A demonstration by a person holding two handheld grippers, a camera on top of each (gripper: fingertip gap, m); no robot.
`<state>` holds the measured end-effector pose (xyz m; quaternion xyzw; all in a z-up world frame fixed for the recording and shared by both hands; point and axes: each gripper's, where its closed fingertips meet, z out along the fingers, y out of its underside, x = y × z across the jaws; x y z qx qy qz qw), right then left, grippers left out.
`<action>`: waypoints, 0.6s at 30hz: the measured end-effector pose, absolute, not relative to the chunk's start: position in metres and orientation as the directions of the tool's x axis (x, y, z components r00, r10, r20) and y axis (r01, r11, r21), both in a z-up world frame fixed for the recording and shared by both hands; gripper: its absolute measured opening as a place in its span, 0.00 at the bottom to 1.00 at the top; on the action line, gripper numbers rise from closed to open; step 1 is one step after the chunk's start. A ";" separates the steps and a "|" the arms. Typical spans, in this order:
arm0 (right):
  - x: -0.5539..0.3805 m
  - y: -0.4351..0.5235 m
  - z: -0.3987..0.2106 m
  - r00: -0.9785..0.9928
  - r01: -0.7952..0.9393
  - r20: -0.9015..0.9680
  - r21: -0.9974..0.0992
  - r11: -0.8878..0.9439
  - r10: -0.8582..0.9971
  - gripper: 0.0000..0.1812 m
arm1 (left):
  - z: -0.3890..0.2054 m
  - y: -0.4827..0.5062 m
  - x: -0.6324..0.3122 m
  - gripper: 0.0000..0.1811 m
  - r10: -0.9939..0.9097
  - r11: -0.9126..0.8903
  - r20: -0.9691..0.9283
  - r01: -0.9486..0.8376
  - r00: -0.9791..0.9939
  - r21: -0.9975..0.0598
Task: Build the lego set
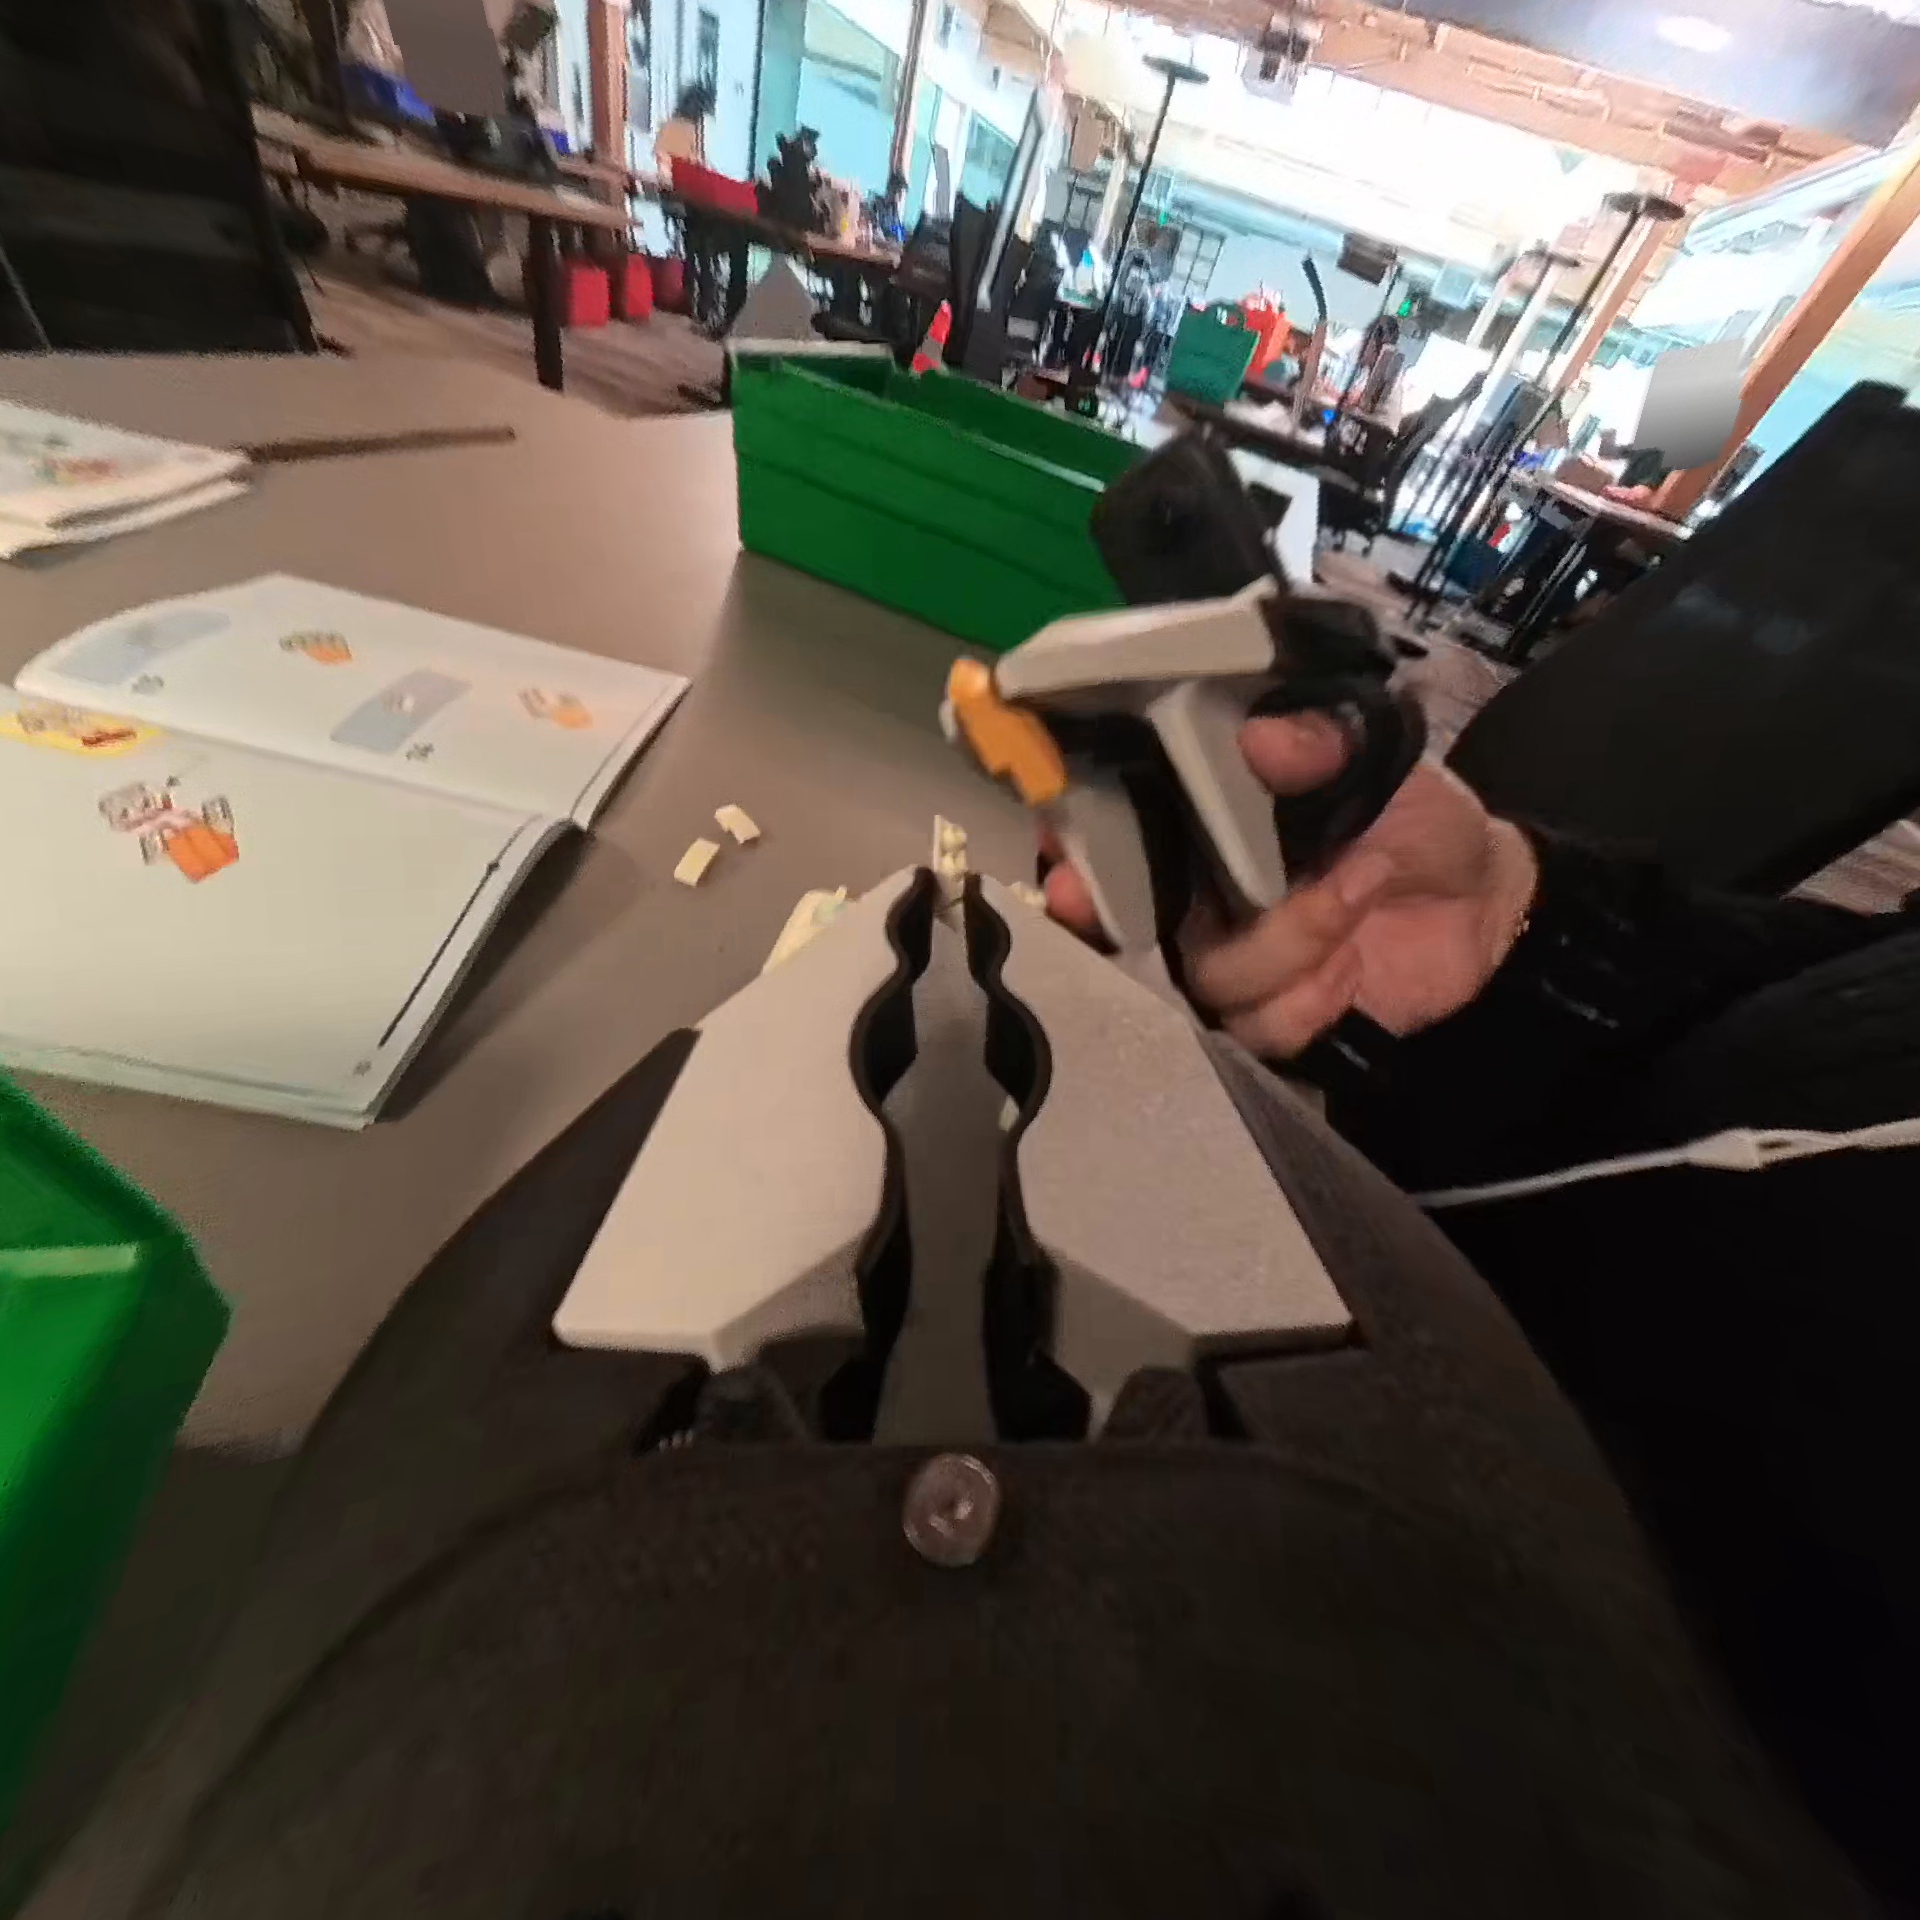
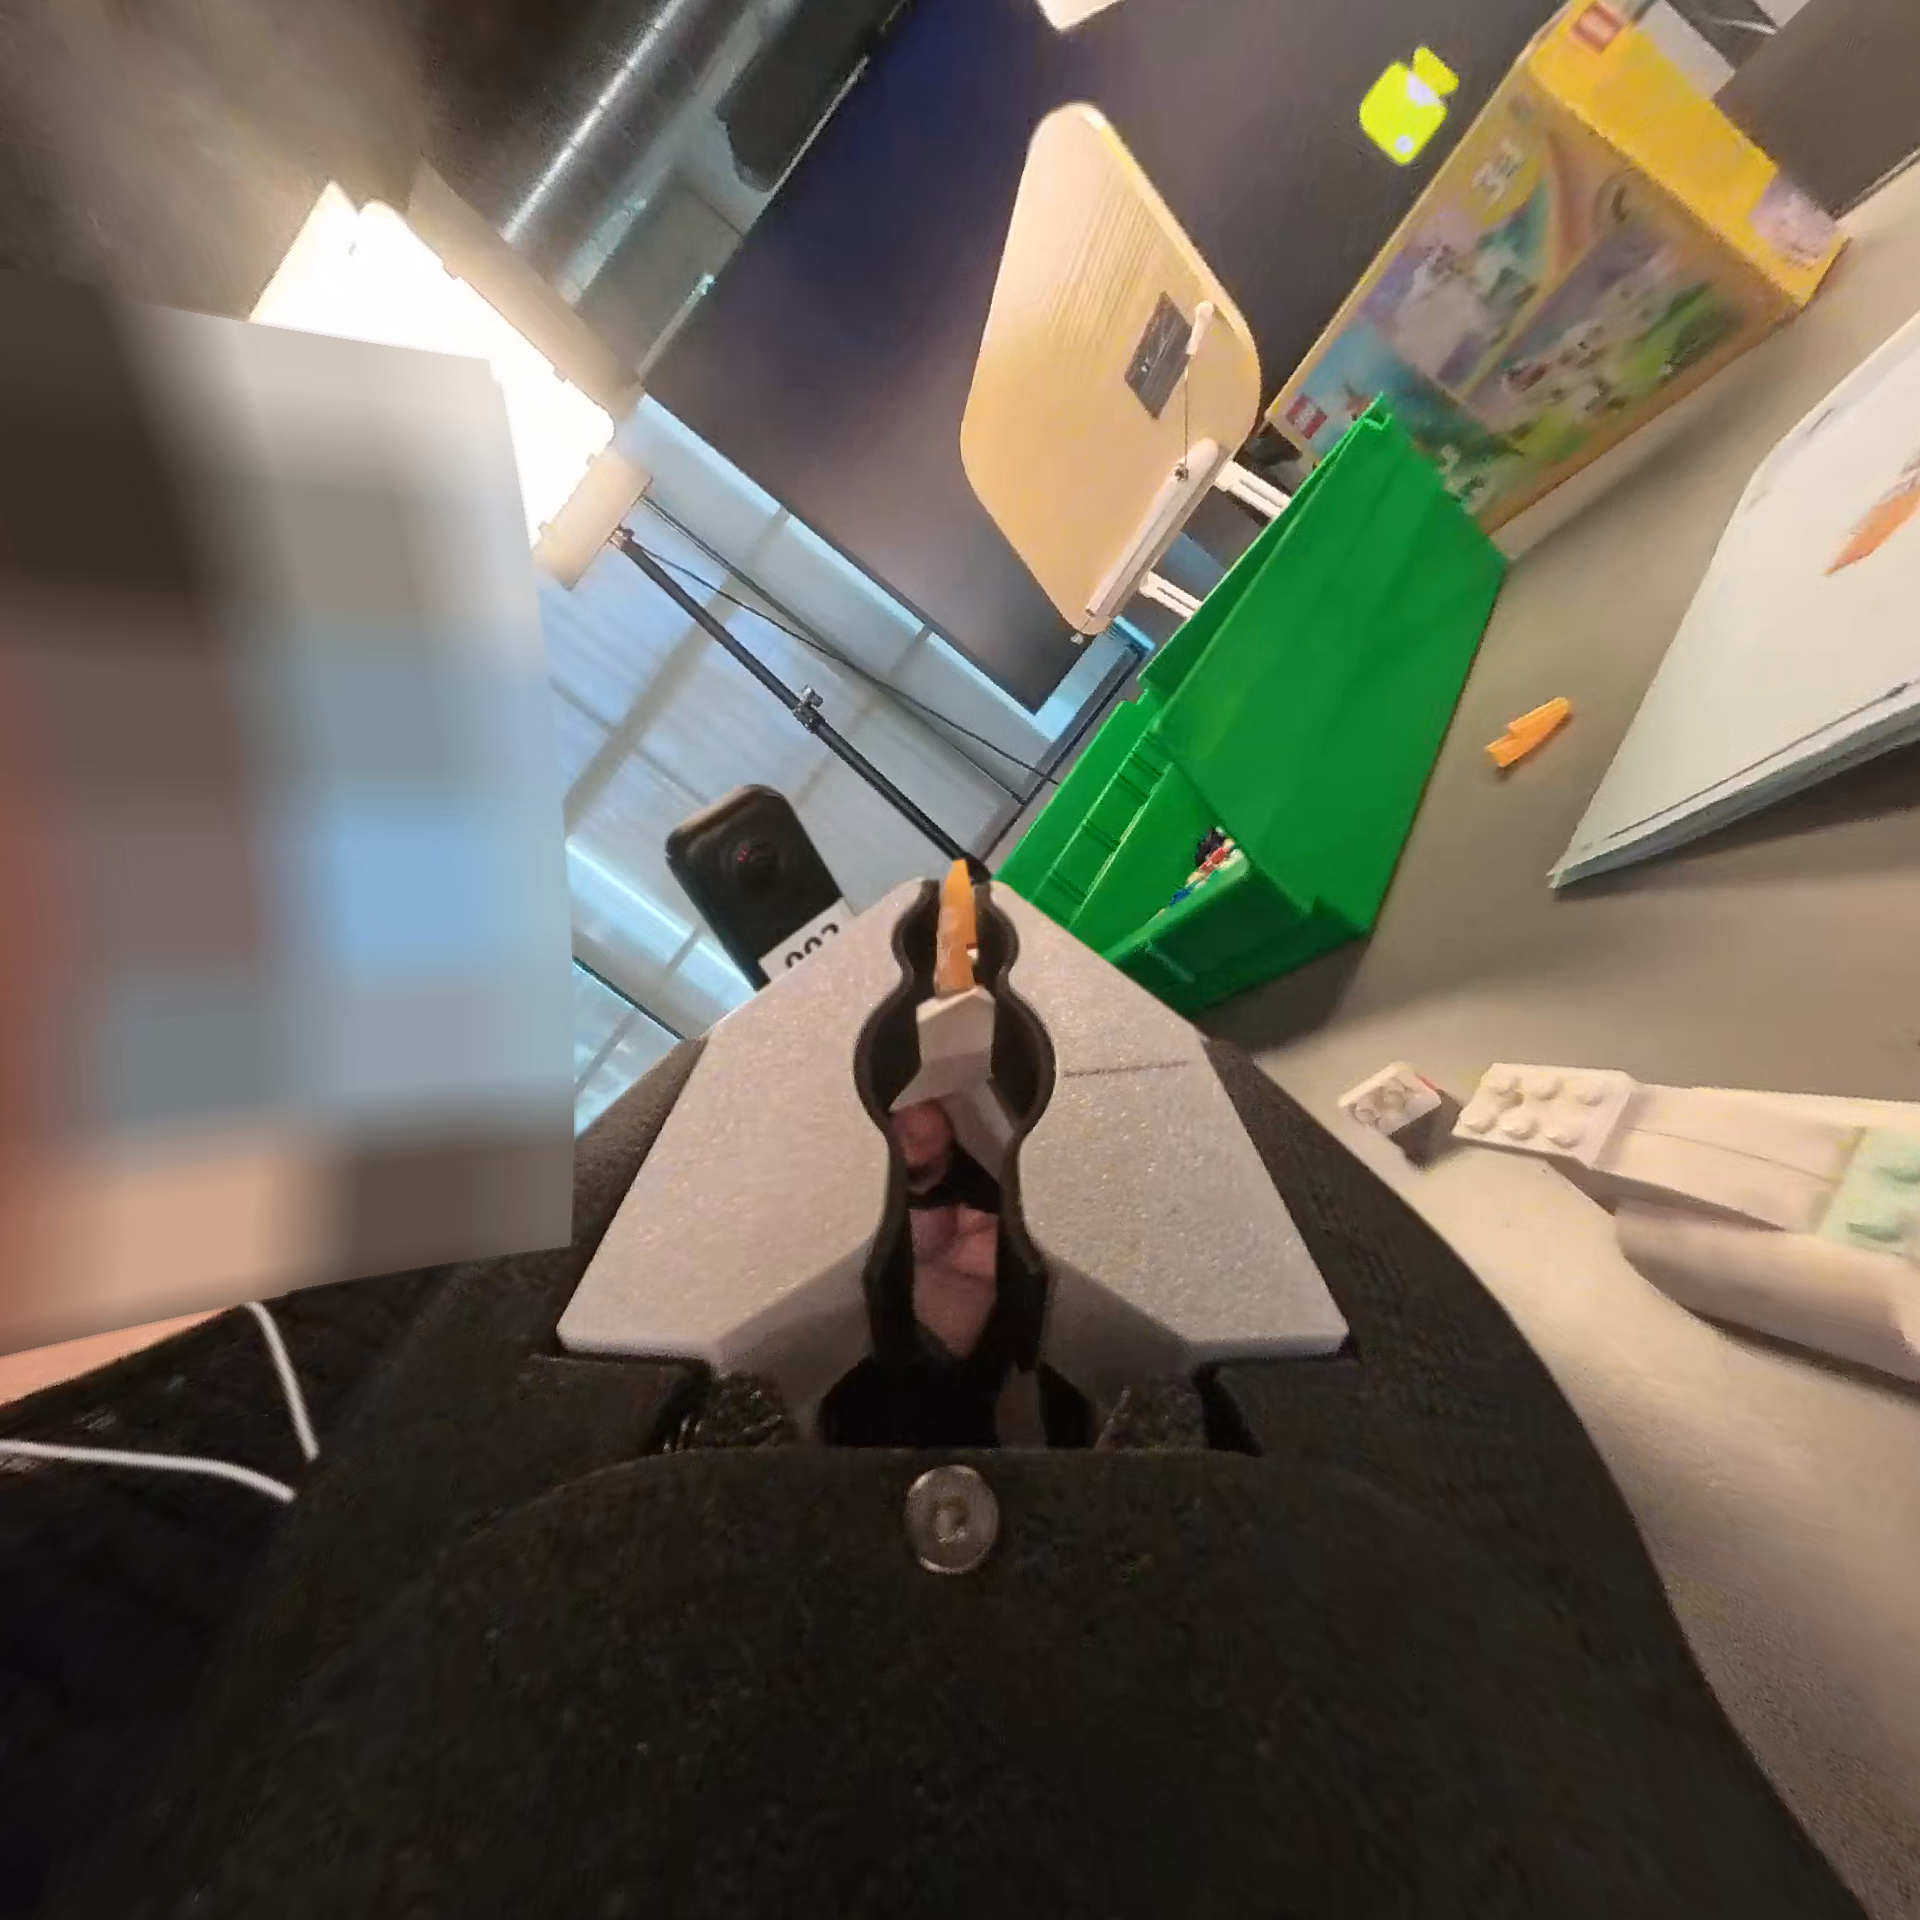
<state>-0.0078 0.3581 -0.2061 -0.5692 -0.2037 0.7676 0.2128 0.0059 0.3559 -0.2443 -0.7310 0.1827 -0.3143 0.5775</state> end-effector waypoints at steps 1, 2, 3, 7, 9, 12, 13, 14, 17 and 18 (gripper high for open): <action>-0.009 0.356 -0.207 -0.265 -0.099 -0.776 -0.569 -0.817 0.572 0.03 | -0.240 0.357 0.007 0.03 -0.624 -0.244 0.241 0.107 0.744 -0.964; -0.009 0.354 -0.206 -0.265 -0.111 -0.757 -0.591 -0.799 0.597 0.03 | -0.236 0.356 0.009 0.03 -0.628 -0.223 0.236 0.119 0.742 -0.967; -0.008 0.353 -0.204 -0.263 -0.127 -0.736 -0.615 -0.778 0.624 0.03 | -0.233 0.356 0.009 0.03 -0.624 -0.215 0.245 0.139 0.742 -0.967; -0.005 0.353 -0.199 -0.235 -0.164 -0.646 -0.710 -0.685 0.726 0.03 | -0.223 0.354 0.006 0.03 -0.619 -0.178 0.288 0.226 0.731 -0.958; -0.003 0.352 -0.200 -0.221 -0.167 -0.606 -0.748 -0.642 0.764 0.03 | -0.220 0.353 0.004 0.03 -0.621 -0.170 0.301 0.250 0.724 -0.953; -0.001 0.351 -0.206 -0.202 -0.141 -0.572 -0.786 -0.602 0.795 0.03 | -0.220 0.352 0.004 0.03 -0.622 -0.177 0.313 0.260 0.718 -0.949; 0.000 0.351 -0.208 -0.193 -0.126 -0.565 -0.796 -0.591 0.802 0.02 | -0.220 0.352 0.002 0.03 -0.615 -0.171 0.305 0.255 0.727 -0.952; 0.002 0.353 -0.210 -0.183 -0.115 -0.559 -0.805 -0.582 0.809 0.02 | -0.222 0.353 0.000 0.03 -0.602 -0.168 0.292 0.239 0.743 -0.956; 0.009 0.365 -0.212 -0.113 -0.108 -0.527 -0.837 -0.537 0.843 0.03 | -0.235 0.354 -0.001 0.03 -0.573 -0.213 0.239 0.139 0.784 -0.967; 0.010 0.367 -0.209 -0.102 -0.117 -0.513 -0.844 -0.523 0.852 0.03 | -0.241 0.354 0.001 0.03 -0.574 -0.244 0.225 0.097 0.787 -0.965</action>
